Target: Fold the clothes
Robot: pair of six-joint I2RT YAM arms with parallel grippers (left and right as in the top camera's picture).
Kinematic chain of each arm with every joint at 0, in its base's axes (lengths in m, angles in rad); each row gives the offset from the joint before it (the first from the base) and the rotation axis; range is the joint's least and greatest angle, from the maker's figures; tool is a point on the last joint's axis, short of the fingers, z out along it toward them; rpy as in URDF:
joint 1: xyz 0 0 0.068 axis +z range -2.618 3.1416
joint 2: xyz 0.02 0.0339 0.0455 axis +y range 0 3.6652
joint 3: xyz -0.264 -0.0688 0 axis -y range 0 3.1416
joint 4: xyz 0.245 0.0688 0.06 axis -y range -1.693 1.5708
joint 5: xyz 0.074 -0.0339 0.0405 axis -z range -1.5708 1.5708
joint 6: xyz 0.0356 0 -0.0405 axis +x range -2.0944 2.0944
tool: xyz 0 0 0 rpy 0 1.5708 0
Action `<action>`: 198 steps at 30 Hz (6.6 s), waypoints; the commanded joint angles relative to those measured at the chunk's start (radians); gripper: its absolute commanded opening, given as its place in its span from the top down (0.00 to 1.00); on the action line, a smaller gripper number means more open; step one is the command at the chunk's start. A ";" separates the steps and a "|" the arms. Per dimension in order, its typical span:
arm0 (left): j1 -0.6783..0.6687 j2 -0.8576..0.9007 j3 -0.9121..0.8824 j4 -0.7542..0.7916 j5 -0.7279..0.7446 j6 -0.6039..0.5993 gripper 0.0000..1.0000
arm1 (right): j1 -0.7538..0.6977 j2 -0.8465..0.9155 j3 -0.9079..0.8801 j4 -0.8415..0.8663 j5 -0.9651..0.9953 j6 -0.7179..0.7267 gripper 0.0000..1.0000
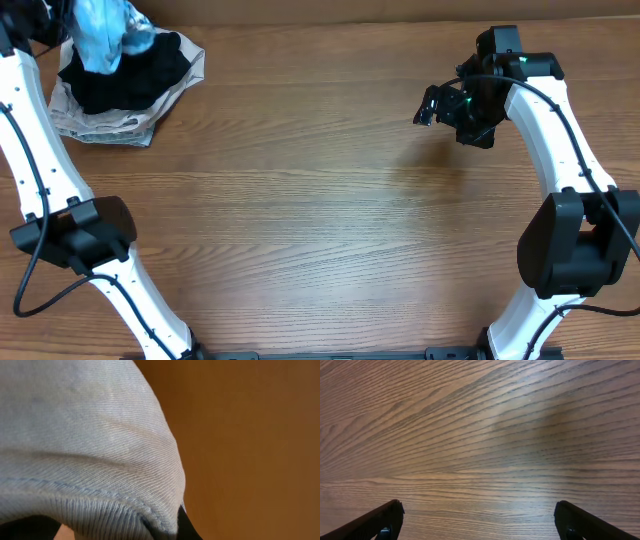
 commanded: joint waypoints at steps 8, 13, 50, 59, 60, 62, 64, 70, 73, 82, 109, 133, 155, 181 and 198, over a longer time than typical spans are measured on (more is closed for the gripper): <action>-0.019 -0.004 0.000 0.061 -0.261 -0.216 0.96 | -0.001 -0.029 0.019 -0.011 0.005 0.001 0.00; -0.027 0.052 0.000 0.083 -0.293 -0.201 0.96 | -0.001 -0.029 0.019 -0.012 -0.003 0.004 0.00; 0.083 0.124 0.002 -0.203 -0.071 0.197 0.91 | 0.001 -0.029 0.019 -0.008 -0.010 0.004 0.00; 0.068 0.125 0.002 -0.410 -0.287 0.535 0.00 | 0.004 -0.029 0.019 0.000 -0.014 0.004 0.00; 0.070 0.125 0.002 -0.409 -0.283 0.569 0.00 | 0.004 -0.029 0.019 0.000 -0.014 0.004 0.00; 0.072 0.125 0.004 -0.402 -0.249 0.615 0.00 | 0.004 -0.029 0.019 0.000 -0.014 0.004 0.00; 0.072 0.125 0.016 -0.390 -0.177 0.649 0.00 | 0.004 -0.029 0.019 0.000 -0.014 0.004 0.00; 0.056 0.125 0.113 -0.304 0.013 0.769 0.00 | 0.004 -0.029 0.019 0.003 -0.014 0.004 0.00; 0.024 0.125 0.135 -0.201 -0.024 0.823 0.00 | 0.004 -0.029 0.019 0.003 -0.013 0.004 0.00; -0.074 0.148 -0.012 0.047 -0.219 0.948 0.00 | 0.004 -0.029 0.019 0.003 -0.014 0.004 0.00; -0.143 0.422 -0.195 0.090 -0.152 0.940 0.00 | 0.004 -0.029 0.019 0.005 -0.013 0.003 0.00; -0.191 -0.019 0.066 -0.065 0.060 0.939 0.00 | -0.008 -0.113 0.655 -0.367 0.115 -0.008 0.00; -0.236 -0.028 0.065 -0.067 0.094 0.940 0.01 | 0.038 -0.449 0.879 -0.515 0.100 0.004 0.00; -0.236 -0.028 0.065 -0.067 0.094 0.940 0.00 | 0.037 -0.515 0.725 -0.247 0.162 -0.367 0.00; -0.237 -0.028 0.065 -0.067 0.095 0.940 0.00 | 0.037 -0.927 -0.226 0.462 0.067 -0.367 0.00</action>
